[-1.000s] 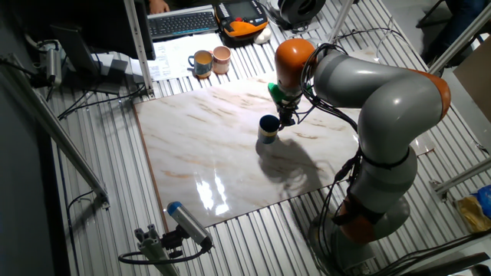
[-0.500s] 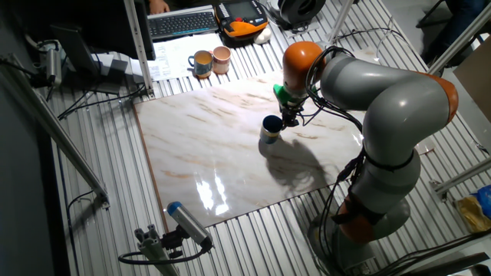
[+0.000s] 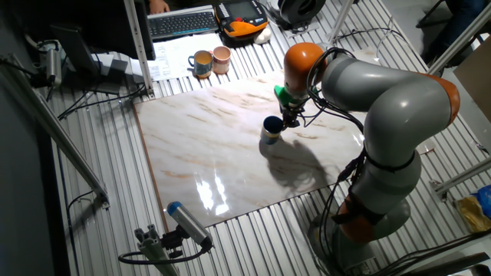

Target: Pick up the cup

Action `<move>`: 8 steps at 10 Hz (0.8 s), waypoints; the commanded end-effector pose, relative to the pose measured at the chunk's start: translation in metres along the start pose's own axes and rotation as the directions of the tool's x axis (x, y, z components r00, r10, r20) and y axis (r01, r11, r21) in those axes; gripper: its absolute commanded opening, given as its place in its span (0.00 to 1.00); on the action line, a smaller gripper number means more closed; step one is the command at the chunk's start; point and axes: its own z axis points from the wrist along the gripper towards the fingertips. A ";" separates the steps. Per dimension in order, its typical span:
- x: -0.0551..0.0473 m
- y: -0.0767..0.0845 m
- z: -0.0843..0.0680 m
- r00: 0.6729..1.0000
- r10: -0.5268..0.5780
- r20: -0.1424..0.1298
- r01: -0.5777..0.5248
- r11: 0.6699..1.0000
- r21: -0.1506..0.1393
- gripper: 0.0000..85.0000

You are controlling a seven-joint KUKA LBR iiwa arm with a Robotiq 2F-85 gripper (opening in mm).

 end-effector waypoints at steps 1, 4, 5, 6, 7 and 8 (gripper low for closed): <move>0.000 0.000 0.000 1.000 -0.002 -0.002 0.002 1.000 -0.003 0.00; 0.000 0.000 0.000 1.000 -0.009 -0.001 0.009 1.000 -0.003 0.00; 0.000 0.000 0.000 1.000 -0.011 -0.002 0.011 1.000 -0.005 0.00; 0.001 0.000 0.000 1.000 -0.013 -0.003 0.013 1.000 -0.006 0.00; 0.001 0.000 0.000 1.000 -0.013 -0.003 0.013 1.000 -0.006 0.00; 0.001 0.000 0.000 1.000 -0.016 -0.004 0.016 1.000 -0.008 0.00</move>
